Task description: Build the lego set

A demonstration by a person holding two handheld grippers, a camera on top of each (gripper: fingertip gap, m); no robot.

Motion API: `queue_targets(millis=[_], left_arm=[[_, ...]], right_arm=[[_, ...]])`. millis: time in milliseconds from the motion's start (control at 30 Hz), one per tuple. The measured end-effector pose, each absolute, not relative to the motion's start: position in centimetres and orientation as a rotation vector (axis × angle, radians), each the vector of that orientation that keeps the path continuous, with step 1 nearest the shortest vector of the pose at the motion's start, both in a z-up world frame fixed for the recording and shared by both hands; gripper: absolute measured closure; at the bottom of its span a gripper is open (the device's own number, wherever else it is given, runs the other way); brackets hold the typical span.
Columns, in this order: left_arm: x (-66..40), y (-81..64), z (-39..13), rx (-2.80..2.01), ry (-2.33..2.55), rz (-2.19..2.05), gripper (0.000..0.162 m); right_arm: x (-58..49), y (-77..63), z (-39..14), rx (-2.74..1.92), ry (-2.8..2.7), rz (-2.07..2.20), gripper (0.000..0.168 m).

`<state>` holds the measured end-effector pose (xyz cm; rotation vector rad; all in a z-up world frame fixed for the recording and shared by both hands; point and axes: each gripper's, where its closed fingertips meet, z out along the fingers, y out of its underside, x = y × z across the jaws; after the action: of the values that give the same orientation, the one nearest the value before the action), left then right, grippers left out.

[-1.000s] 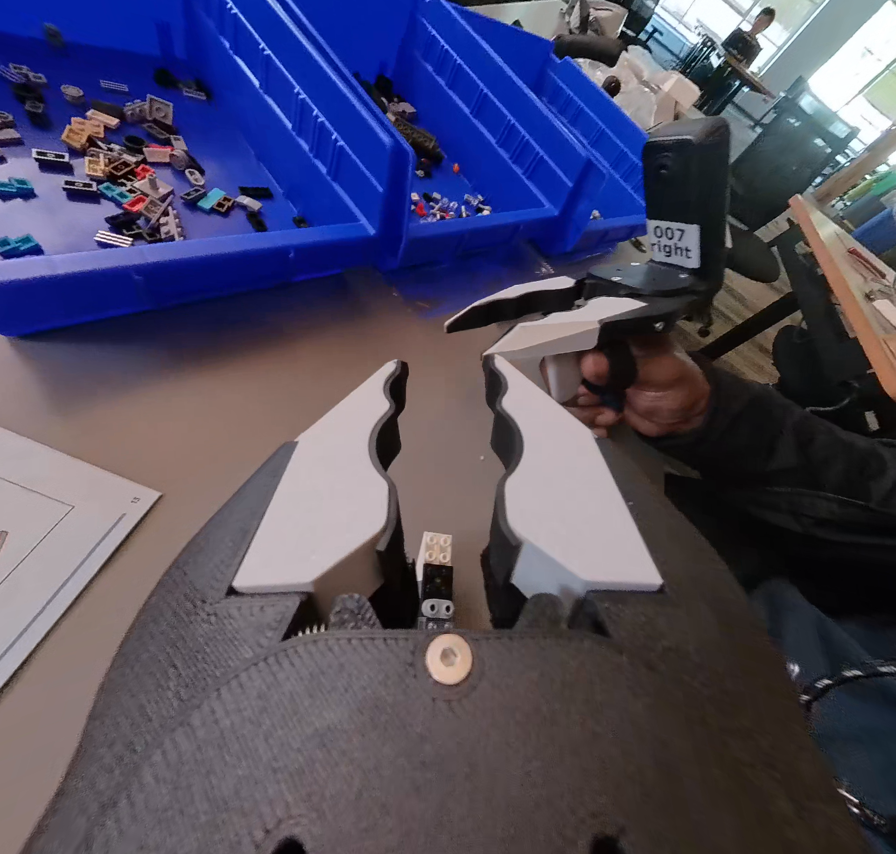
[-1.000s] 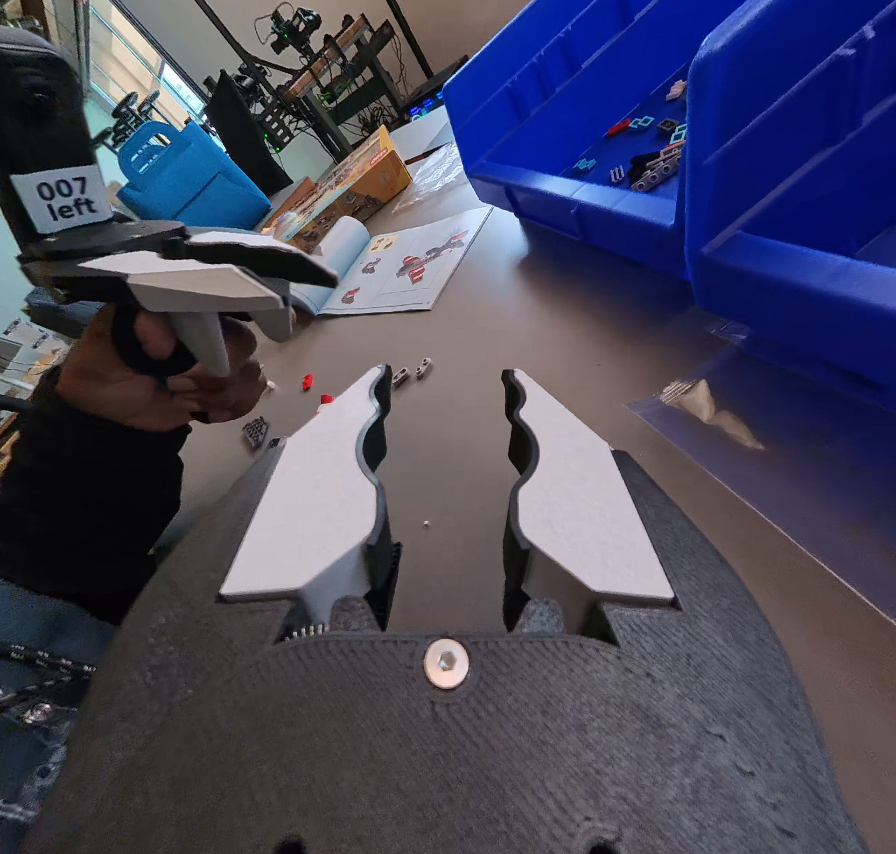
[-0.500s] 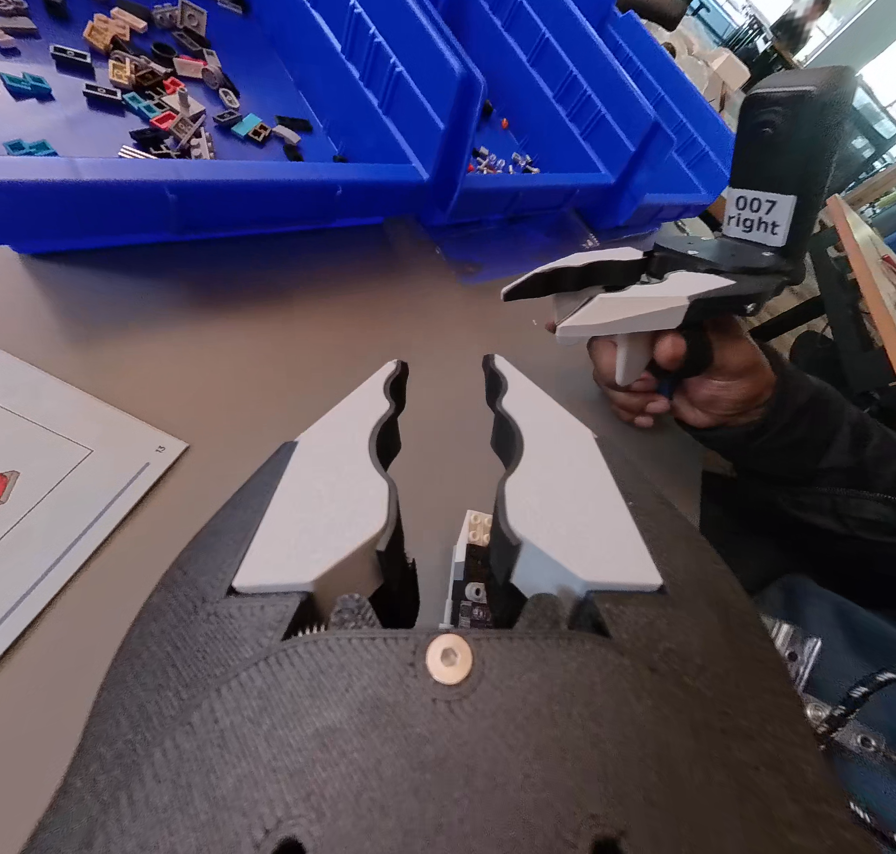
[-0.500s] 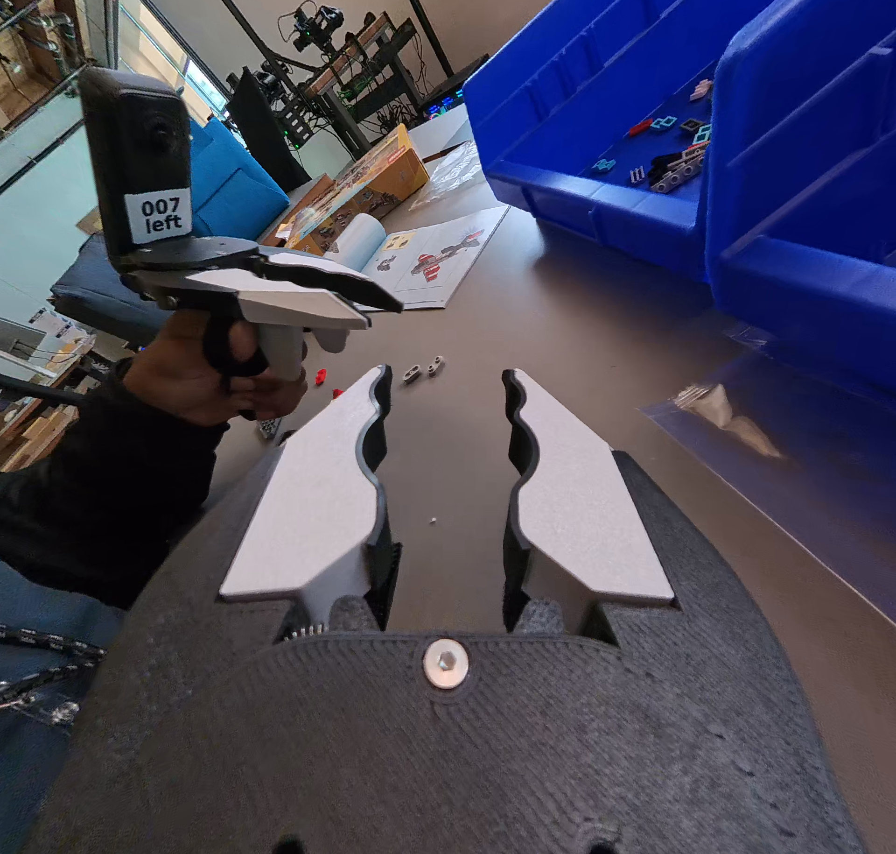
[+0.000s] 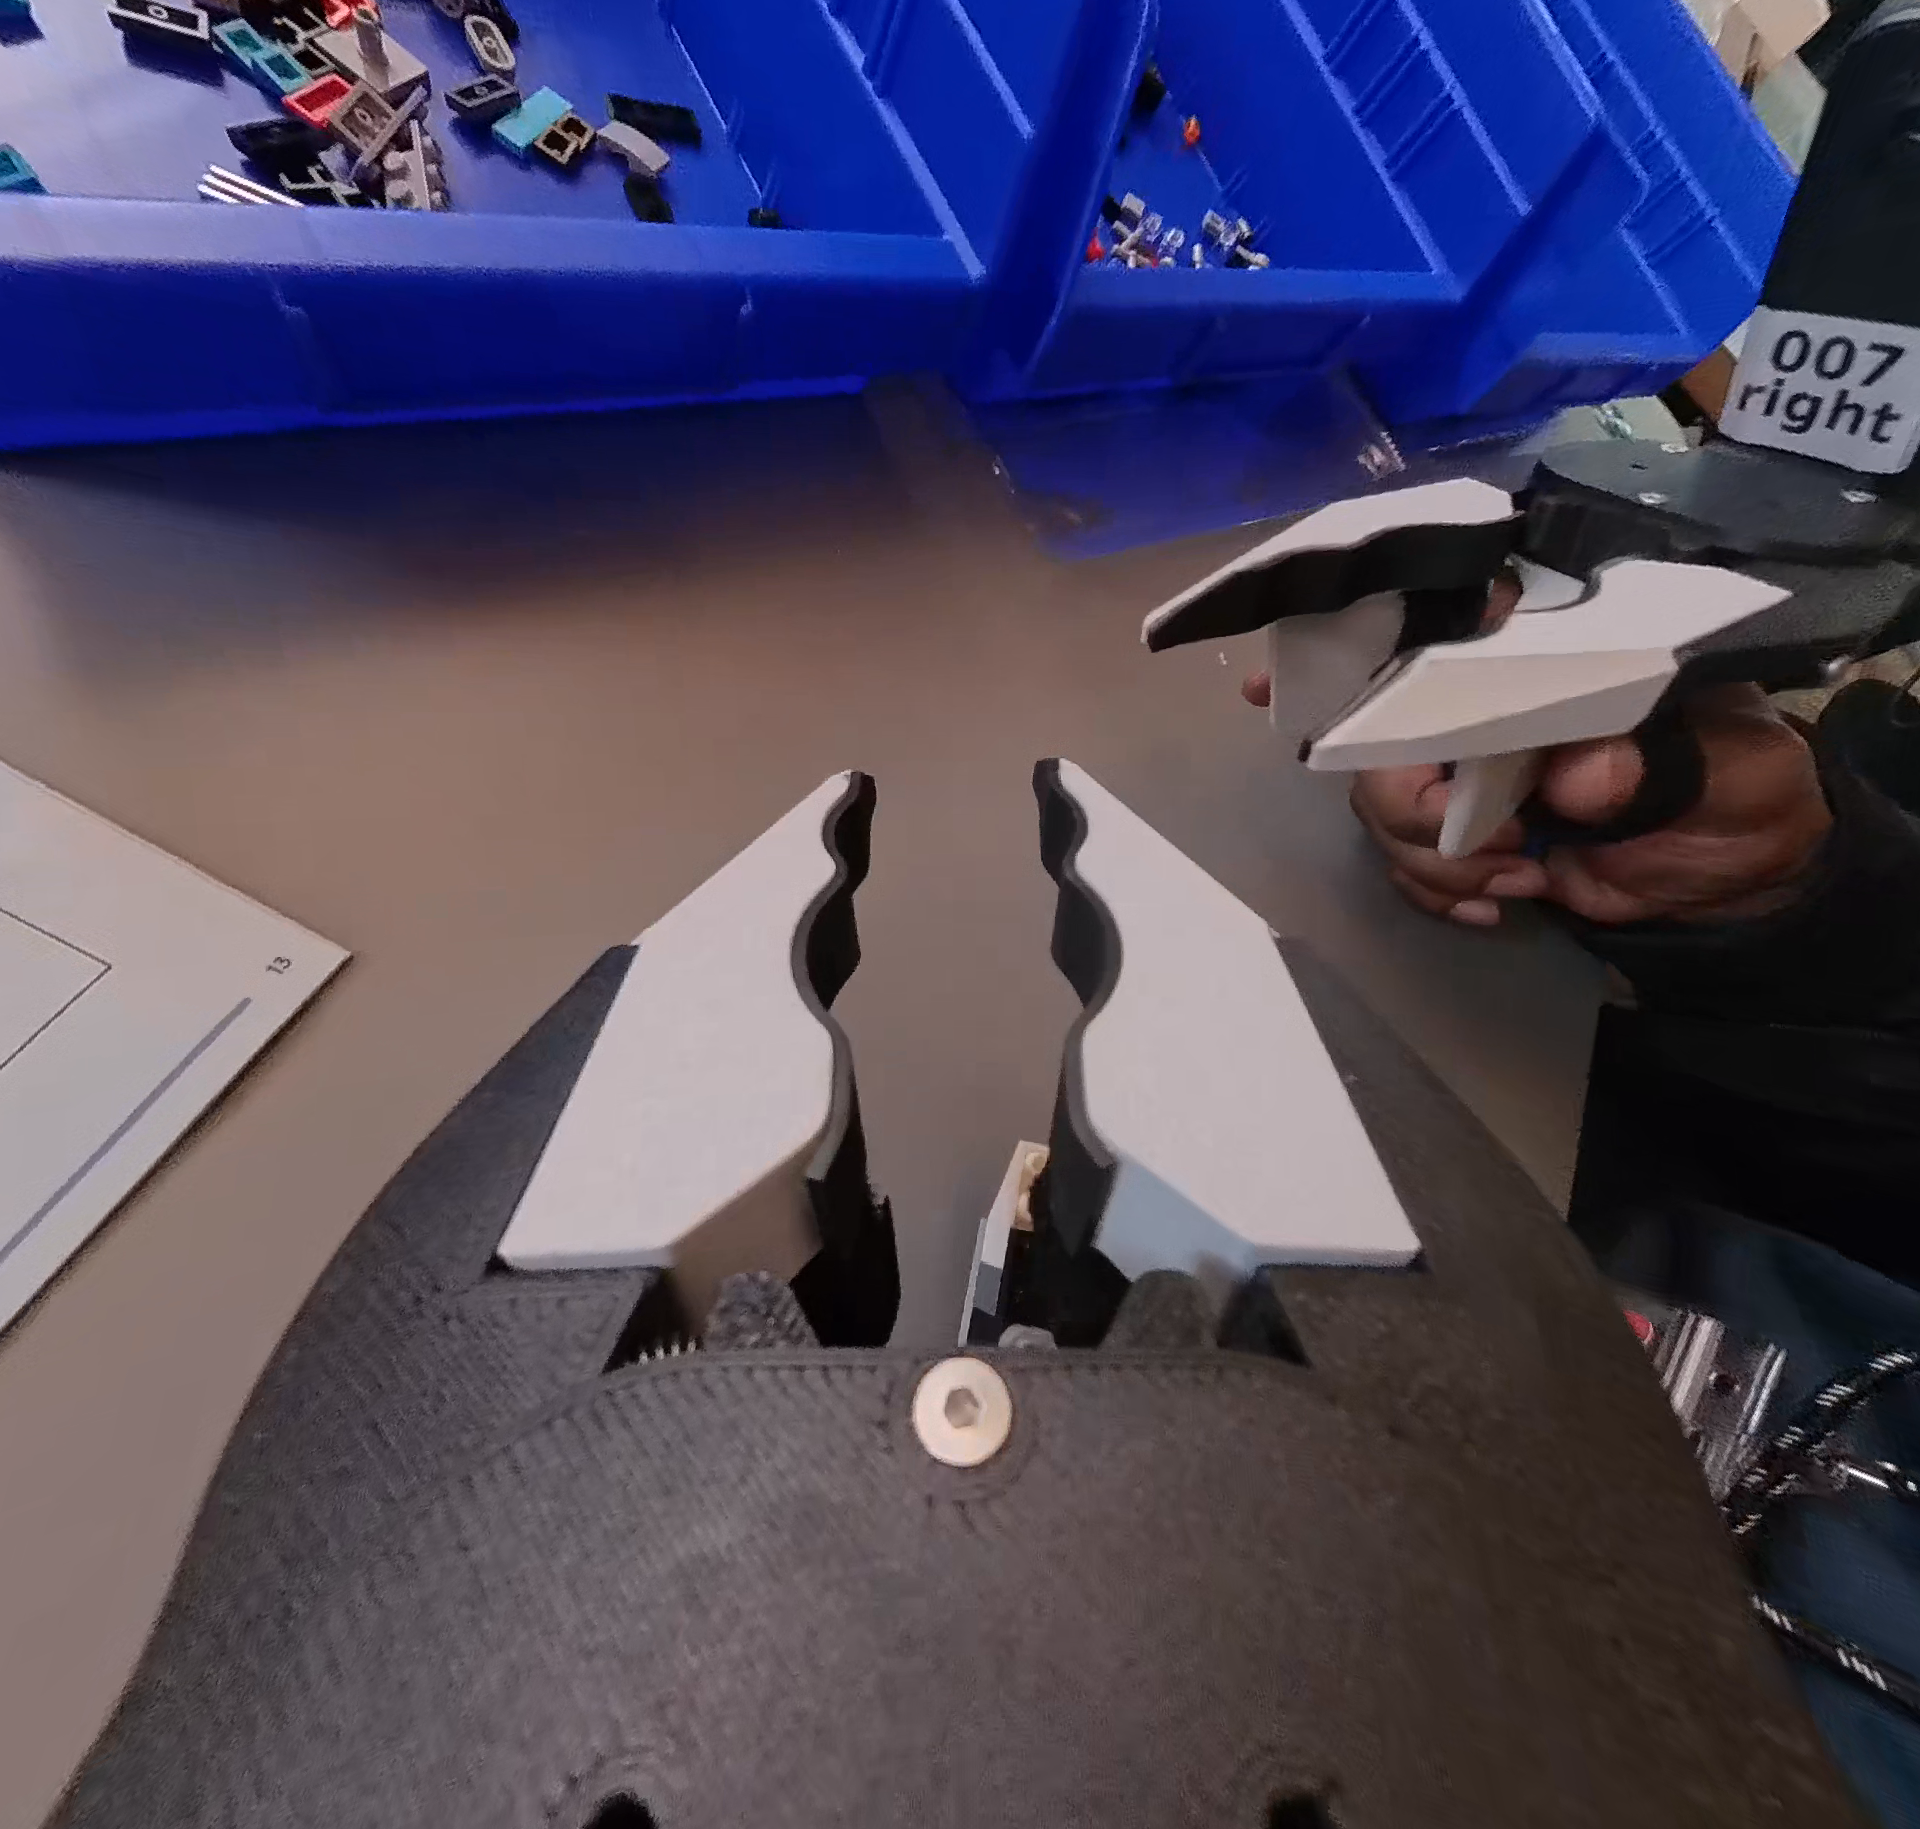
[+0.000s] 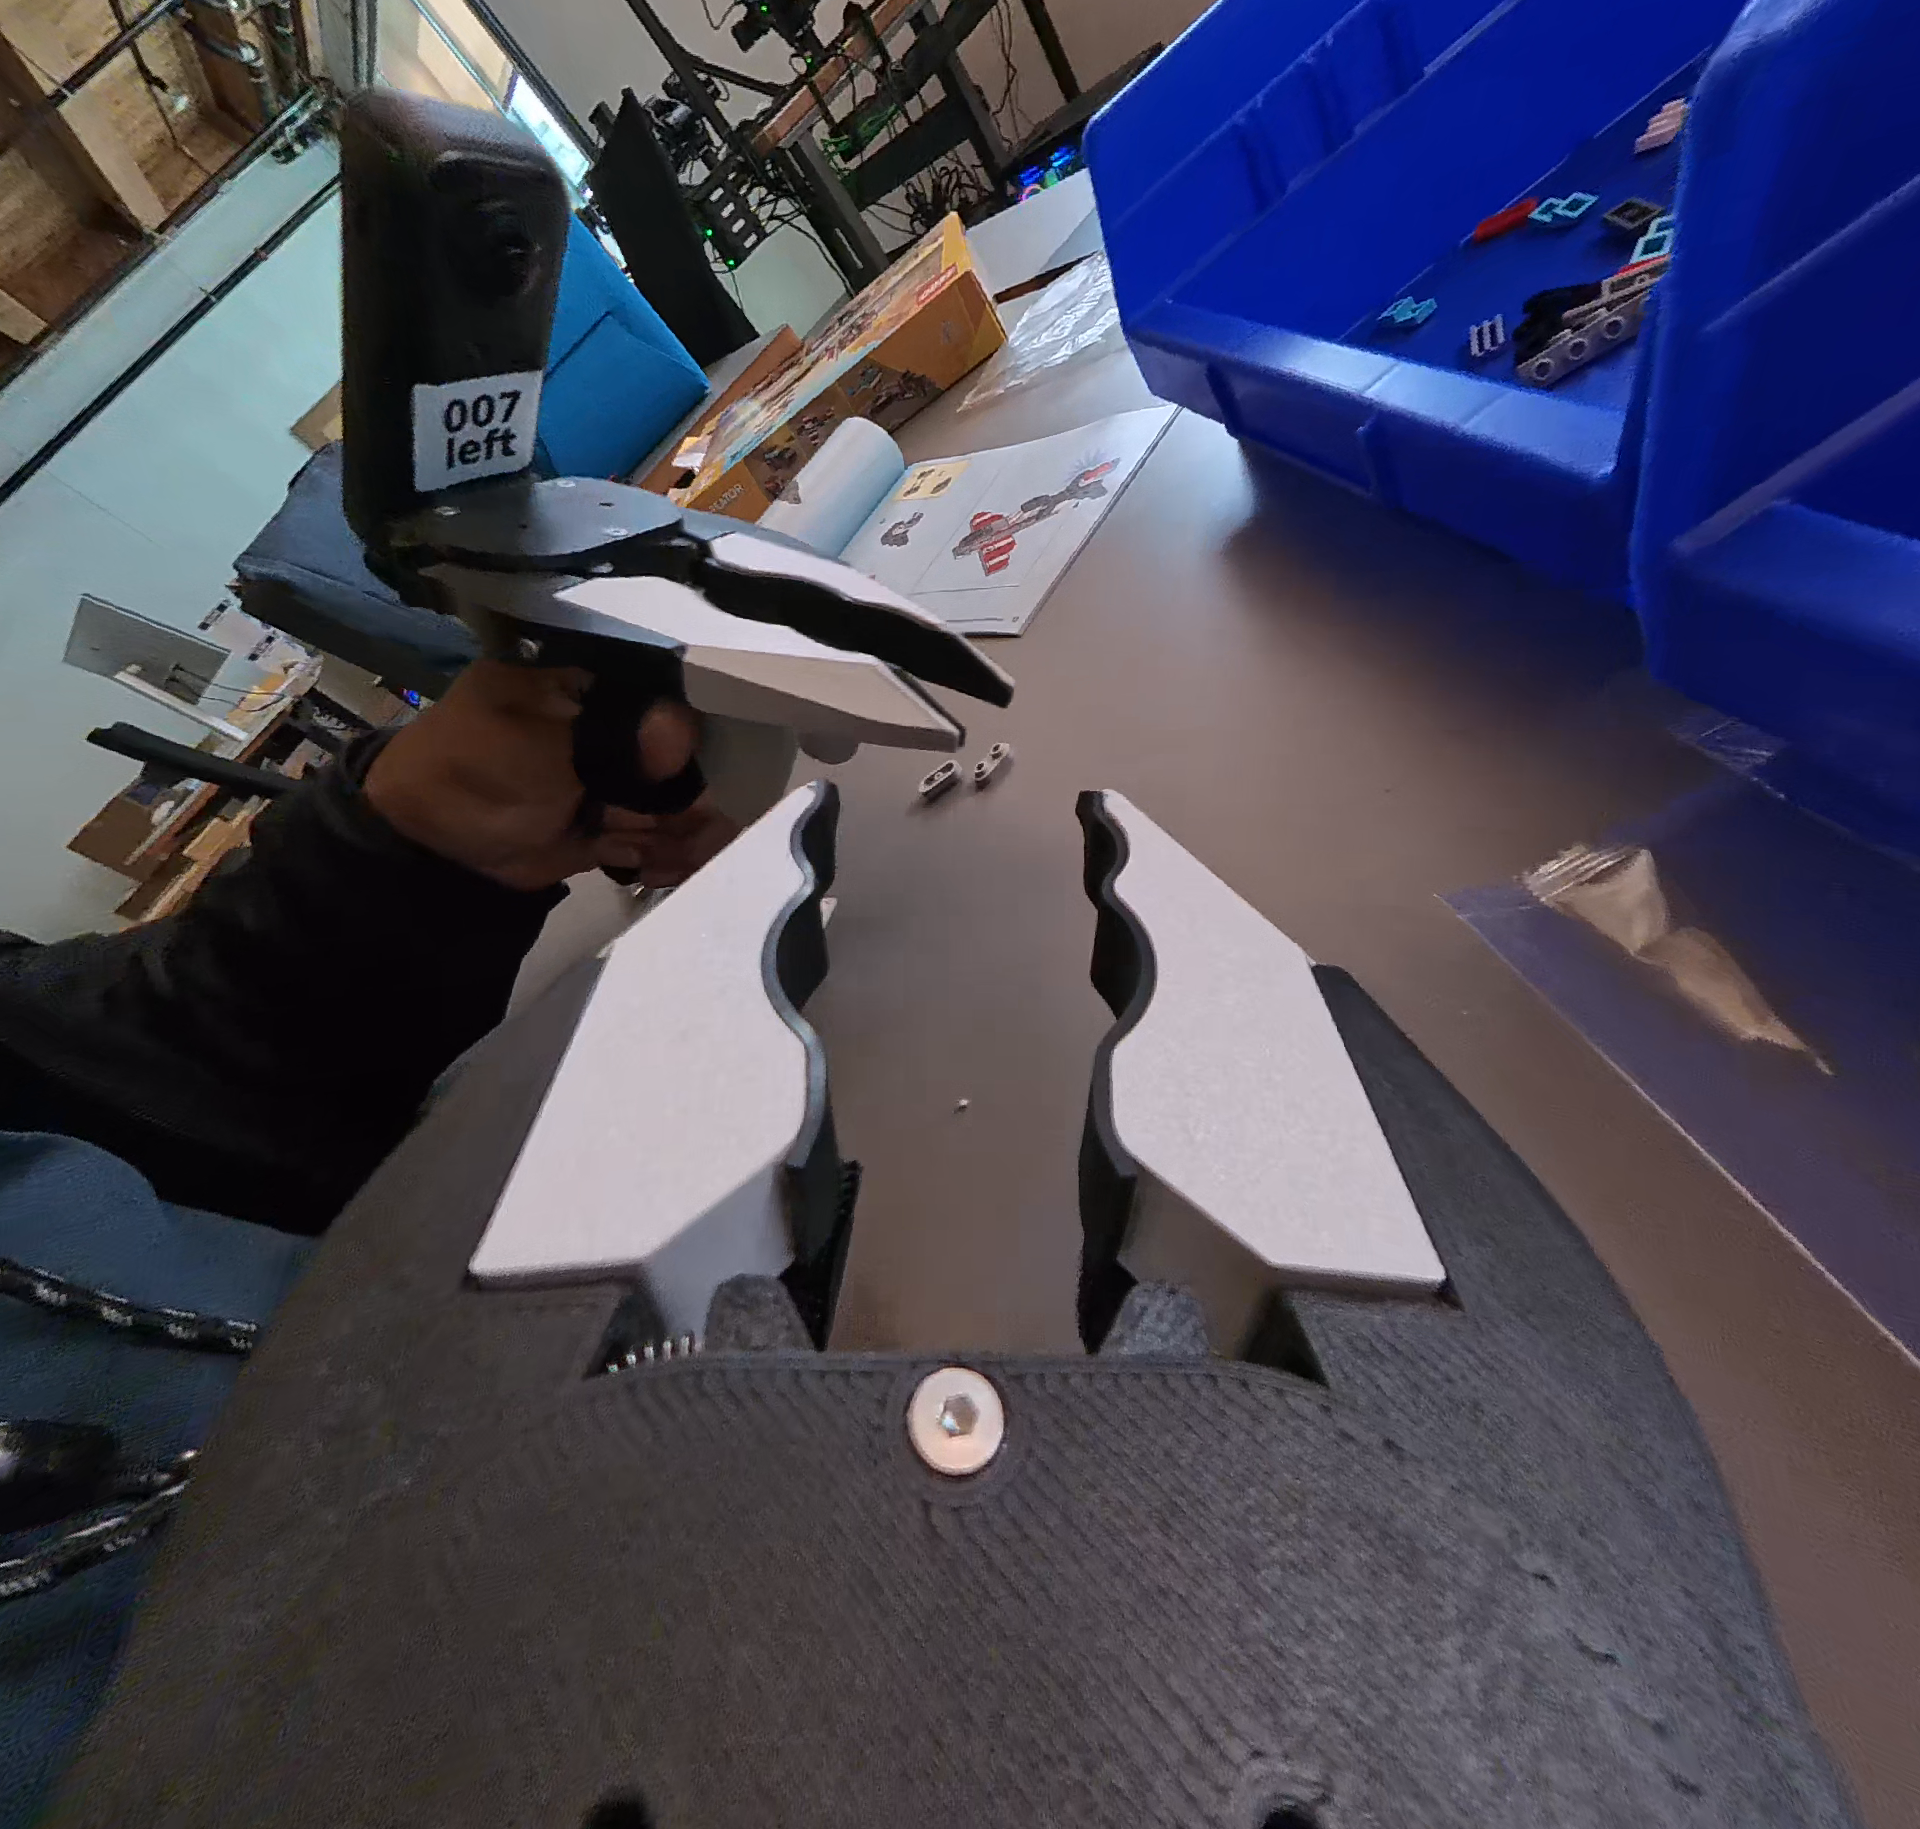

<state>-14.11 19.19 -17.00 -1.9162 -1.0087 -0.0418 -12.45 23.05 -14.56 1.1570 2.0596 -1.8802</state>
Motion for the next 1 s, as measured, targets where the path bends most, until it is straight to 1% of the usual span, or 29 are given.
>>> queue_targets(millis=[267,333,500,633,733,1000], left_arm=[[-15.5,21.3,-17.0,-1.989,-0.991,-0.024,0.128],[-16.3,21.6,-15.6,-1.987,-0.963,-0.001,0.128],[-20.7,22.4,-9.3,-1.989,-0.844,0.151,0.128],[-23.8,23.5,-7.6,-2.033,-0.819,0.241,0.128],[-23.9,24.3,-8.1,-2.011,-0.838,0.228,0.128],[-19.3,22.9,-13.5,-2.036,-0.968,0.080,0.129]], right_arm=[[-12.1,22.9,-14.4,1.121,2.049,-1.878,0.119],[-12.0,22.9,-14.4,1.113,2.047,-1.876,0.119],[-11.8,22.8,-14.3,1.093,2.046,-1.875,0.119],[-11.7,22.8,-14.2,1.084,2.039,-1.882,0.119],[-11.7,22.9,-14.1,1.082,2.034,-1.892,0.119],[-11.6,22.8,-14.1,1.072,2.030,-1.884,0.119]])
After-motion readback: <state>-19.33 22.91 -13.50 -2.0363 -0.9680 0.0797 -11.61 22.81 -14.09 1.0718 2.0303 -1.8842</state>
